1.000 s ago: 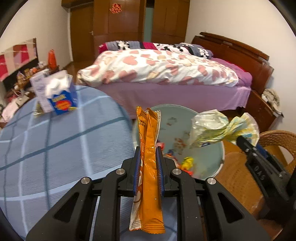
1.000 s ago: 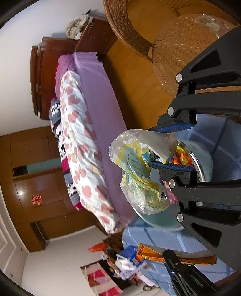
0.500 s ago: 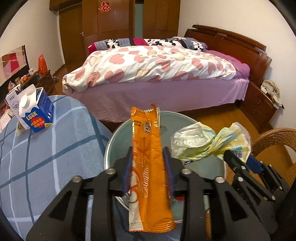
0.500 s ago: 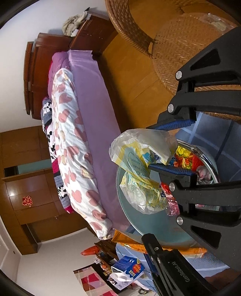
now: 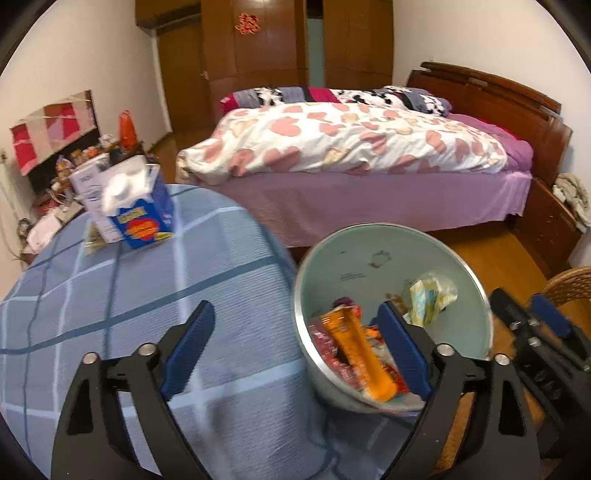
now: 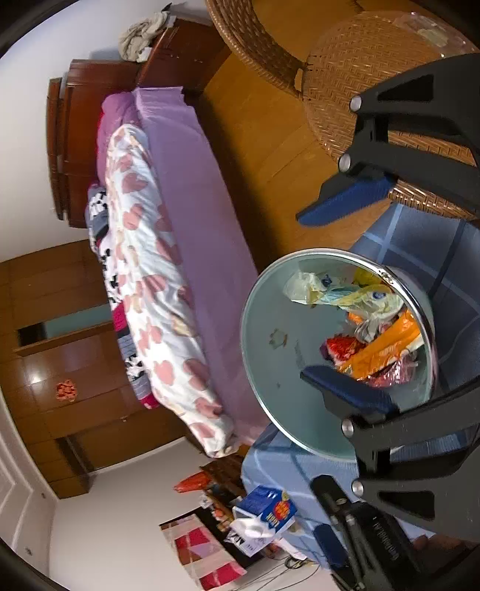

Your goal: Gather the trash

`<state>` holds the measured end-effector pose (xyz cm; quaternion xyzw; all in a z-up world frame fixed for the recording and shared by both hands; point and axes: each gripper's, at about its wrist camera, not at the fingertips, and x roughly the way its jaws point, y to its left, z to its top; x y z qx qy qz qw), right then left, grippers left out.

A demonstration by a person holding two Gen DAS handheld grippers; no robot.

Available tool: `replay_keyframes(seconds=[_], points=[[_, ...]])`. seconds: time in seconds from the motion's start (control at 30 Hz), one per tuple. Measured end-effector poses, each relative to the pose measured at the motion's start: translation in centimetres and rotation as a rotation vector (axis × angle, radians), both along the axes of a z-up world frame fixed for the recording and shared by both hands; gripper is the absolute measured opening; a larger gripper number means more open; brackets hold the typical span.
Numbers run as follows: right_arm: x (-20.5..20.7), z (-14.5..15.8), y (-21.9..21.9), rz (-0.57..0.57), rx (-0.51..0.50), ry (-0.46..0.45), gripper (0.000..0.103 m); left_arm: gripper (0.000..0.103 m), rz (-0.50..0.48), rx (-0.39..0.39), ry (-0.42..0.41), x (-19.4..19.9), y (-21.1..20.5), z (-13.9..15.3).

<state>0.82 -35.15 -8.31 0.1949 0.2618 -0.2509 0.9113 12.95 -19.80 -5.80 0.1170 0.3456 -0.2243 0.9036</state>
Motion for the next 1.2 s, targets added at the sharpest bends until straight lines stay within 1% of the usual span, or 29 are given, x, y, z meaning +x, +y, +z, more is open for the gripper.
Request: replay_keyframes(seconds=[0.1, 0.23, 0.3, 0.37, 0.4, 0.53, 0.73, 0.87, 0.97, 1.2], points=[[-1.0, 0.6, 1.3, 0.002, -0.022, -0.028, 0.082, 0.092, 0.032, -0.003, -0.031, -1.4, 1.7, 0.5], [-2.4, 1.8, 2.8, 0.003, -0.074, -0.079, 0.082, 0.093, 0.063, -0.032, -0.059, -3.4, 4.1, 1.3], [-3.3, 2.6, 3.4, 0.002, -0.107, -0.103, 0.082, 0.093, 0.067, -0.036, -0.089, -4.5, 4.8, 1.8], [-4.1, 3.3, 3.9, -0.002, -0.12, -0.126, 0.084, 0.097, 0.076, -0.039, -0.123, -5.5, 5.7, 2.5], [-4.6, 3.5, 4.1, -0.007, -0.125, -0.138, 0.085, 0.097, 0.083, -0.046, -0.141, -6.0, 6.1, 3.0], [-5.9, 4.5, 4.9, -0.025, -0.142, -0.176, 0.086, 0.097, 0.097, -0.071, -0.191, -7.6, 7.4, 4.4], [-6.8, 5.9, 6.0, -0.018, -0.183, -0.196, 0.086, 0.097, 0.09, -0.089, -0.242, -9.4, 8.2, 5.9], [-7.8, 6.7, 6.4, -0.033, -0.203, -0.221, 0.087, 0.097, 0.082, -0.117, -0.262, -10.2, 8.5, 6.8], [-8.2, 7.1, 6.7, -0.04, -0.215, -0.234, 0.087, 0.097, 0.08, -0.119, -0.291, -10.8, 8.4, 7.3], [-8.6, 7.6, 6.8, -0.038, -0.219, -0.247, 0.087, 0.097, 0.092, -0.115, -0.303, -11.2, 8.4, 7.9]])
